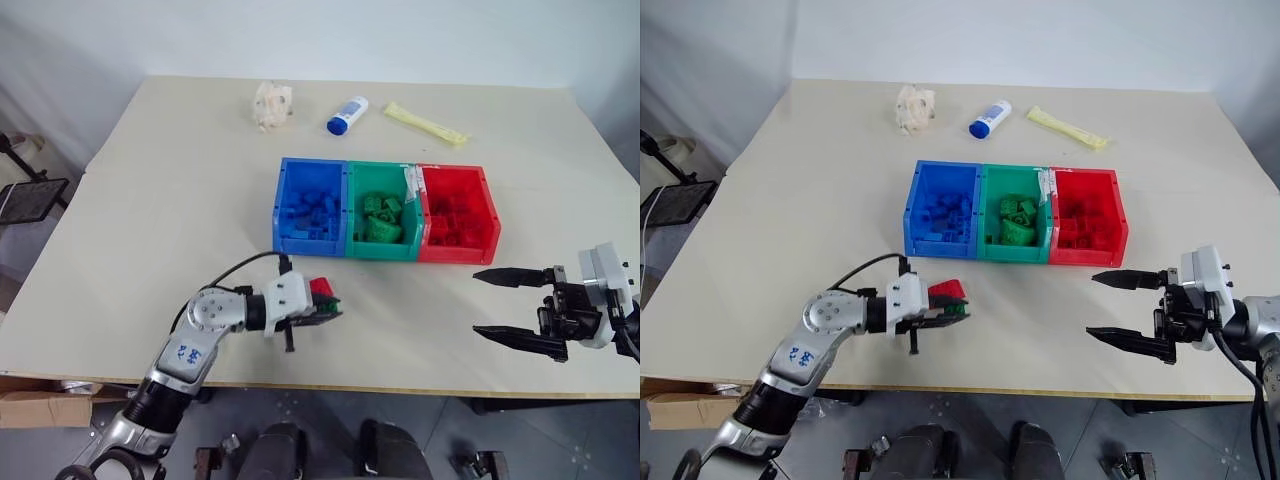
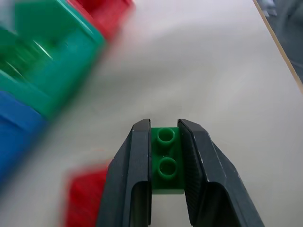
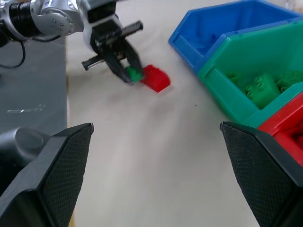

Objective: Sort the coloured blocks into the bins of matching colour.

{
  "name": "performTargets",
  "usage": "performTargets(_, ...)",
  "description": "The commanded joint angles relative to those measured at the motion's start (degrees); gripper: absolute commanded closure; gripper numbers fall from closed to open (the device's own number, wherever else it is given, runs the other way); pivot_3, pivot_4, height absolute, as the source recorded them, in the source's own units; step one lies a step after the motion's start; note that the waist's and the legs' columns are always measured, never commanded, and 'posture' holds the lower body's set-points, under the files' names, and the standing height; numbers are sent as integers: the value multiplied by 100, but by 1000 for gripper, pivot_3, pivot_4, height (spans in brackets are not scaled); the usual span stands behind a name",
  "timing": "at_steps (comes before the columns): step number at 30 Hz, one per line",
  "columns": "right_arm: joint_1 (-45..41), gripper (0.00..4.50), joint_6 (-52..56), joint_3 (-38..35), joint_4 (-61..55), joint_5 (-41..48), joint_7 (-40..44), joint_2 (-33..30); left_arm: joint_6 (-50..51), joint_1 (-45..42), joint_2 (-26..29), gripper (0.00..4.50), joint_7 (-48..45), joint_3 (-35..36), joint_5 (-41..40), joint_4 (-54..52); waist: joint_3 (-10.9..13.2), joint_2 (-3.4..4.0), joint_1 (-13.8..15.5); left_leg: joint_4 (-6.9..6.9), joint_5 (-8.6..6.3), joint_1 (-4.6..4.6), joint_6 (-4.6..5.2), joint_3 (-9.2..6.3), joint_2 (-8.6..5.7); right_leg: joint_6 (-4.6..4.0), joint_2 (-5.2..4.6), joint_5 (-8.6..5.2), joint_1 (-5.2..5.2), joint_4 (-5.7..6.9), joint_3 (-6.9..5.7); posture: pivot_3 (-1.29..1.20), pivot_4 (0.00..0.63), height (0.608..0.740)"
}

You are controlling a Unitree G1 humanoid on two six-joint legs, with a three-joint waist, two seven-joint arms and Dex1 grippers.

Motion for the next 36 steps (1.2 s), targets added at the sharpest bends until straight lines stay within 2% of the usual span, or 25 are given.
performTargets(1,-125,0,-99,-366,6,55,-503,220,-90,-453,-315,4017,217,70,-54,159,0,0,19,1,0,-1,1,1,-1,3,14,1,0,-1,1,0,150,740)
performTargets(5,-139,0,-80,-593,-76,-57,-1307,497,-609,-1244,-854,4017,377,-20,142,1169,0,0,53,2,2,-1,2,3,-4,4,23,2,0,2,0,0,150,740)
performTargets(8,-18,0,-109,-610,-183,-213,-1551,526,-986,-1698,-1123,4017,473,-4,274,1899,0,-1,58,1,3,-3,5,5,-8,7,25,3,0,1,-2,0,150,740)
performTargets(10,72,0,-176,-725,-391,-181,-1786,656,-1518,-2404,-1474,4017,718,46,449,3046,2,-4,70,-3,3,-3,5,7,-8,8,27,4,0,1,-8,0,150,740)
performTargets(12,148,0,-190,-806,-589,-124,-1940,756,-1959,-2942,-1759,3273,916,146,517,3959,3,-5,95,-1,6,-7,9,10,-8,9,31,4,-1,-3,-40,0,150,740)
performTargets(14,223,0,-183,-834,-715,-127,-2014,804,-2314,-3264,-1956,2731,985,254,504,4573,3,-5,95,-3,7,-7,13,20,-11,14,27,7,-2,-4,-45,0,150,740)
performTargets(19,434,0,-208,-922,-927,-132,-2125,839,-3007,-3767,-2091,1155,1112,394,638,5628,3,-5,89,-7,8,-6,14,24,-11,21,28,11,-5,-7,-48,0,150,740)
performTargets(23,446,0,-212,-920,-909,-94,-2080,758,-3083,-3640,-1896,20,830,470,588,5535,3,-6,44,-6,9,-6,16,28,-10,21,27,11,-8,-4,-45,0,150,740)
performTargets(28,260,0,-218,-796,-675,-109,-1853,644,-2933,-3302,-1536,20,475,524,498,4991,3,-5,26,-6,9,-4,16,27,-10,21,27,11,-8,-2,-42,0,150,740)
performTargets(33,-167,0,-182,-504,-349,-124,-1461,525,-1509,-2148,-569,20,-679,717,-425,2849,2,-3,-52,-6,8,-3,15,24,-5,21,28,11,-10,3,-37,0,150,740)
performTargets(36,-306,0,-185,-449,-173,-154,-1310,474,-909,-1710,-166,20,-934,779,-711,2071,2,-3,-67,-4,8,-4,15,9,-5,19,24,10,-9,9,-18,0,150,740)
